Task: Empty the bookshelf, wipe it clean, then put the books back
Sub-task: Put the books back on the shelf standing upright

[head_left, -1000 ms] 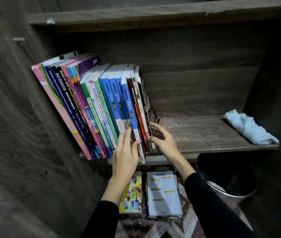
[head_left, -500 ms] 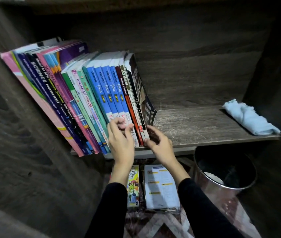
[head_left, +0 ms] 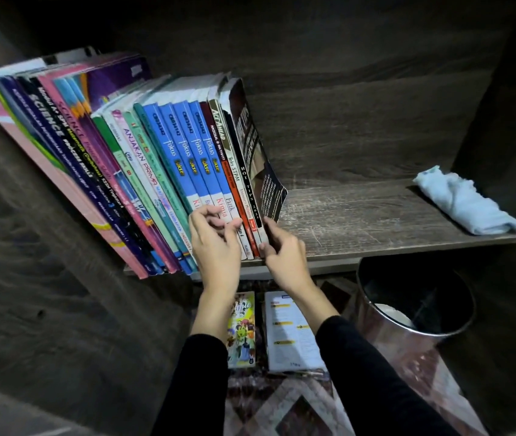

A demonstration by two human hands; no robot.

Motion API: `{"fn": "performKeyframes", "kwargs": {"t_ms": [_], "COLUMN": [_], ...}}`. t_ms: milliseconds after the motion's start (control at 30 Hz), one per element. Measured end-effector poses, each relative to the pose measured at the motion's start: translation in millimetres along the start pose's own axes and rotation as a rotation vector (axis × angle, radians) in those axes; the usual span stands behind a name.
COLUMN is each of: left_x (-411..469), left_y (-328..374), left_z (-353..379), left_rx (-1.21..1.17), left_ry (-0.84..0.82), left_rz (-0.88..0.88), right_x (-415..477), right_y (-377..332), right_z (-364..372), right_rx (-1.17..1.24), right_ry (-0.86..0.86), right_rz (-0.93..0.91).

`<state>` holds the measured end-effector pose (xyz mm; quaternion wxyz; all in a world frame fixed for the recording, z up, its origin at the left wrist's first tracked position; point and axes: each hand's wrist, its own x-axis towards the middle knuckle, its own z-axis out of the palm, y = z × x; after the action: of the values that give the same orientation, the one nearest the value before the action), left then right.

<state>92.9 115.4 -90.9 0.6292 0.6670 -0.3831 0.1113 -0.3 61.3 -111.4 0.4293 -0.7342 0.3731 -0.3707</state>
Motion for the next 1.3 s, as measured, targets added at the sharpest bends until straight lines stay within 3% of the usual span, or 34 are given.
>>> {"fn": "performKeyframes", "kwargs": {"t_ms": [333,467,567,667,733,933,1133,1300], "left_x": [-3.1,-19.2,-45.8,-67.1,-78.3,-104.9,-125.5,-141.6], "left_y": [7.1,7.7,-9.3,-43.1,-72.8,-141.2,-195.4,-245.5], "left_z": [-2.0,-23.4,-50.1,-71.9,-81.3,-83.6,-65.5,-57.8], "left_rx": [0.101,0.115,0.247,0.326,0.376,0.489,0.471,0.475], "left_ry": [-0.039,-0.210,-0.217,-0.228,-0.292,-0.459,-0.509,-0.571], "left_rz": [0.001,0.002,0.011,-0.081,-0.169,-0.546,-0.948,-1.172], "right_x": [-2.0,-23.6,-52.5,-80.1,-93.4,-97.2,-90.8,-89.3], "right_y": [1.0,3.2,24.0,65.7,88.7,125.4,168.7,211.4], "right_z": [16.6,13.6,20.0,34.2,40.5,58.0,98.1,134.9], "right_rx": [-0.197,-0.080,-0.137,-0.271,-0.297,-0.253,-0.120,-0.081], "right_ry": [0.035,0.248,0.343,0.206,0.087,-0.087,-0.381,-0.454], "right_rz": [-0.048,-0.207,-0.241,-0.193,-0.056,0.211,0.491,0.722]}}
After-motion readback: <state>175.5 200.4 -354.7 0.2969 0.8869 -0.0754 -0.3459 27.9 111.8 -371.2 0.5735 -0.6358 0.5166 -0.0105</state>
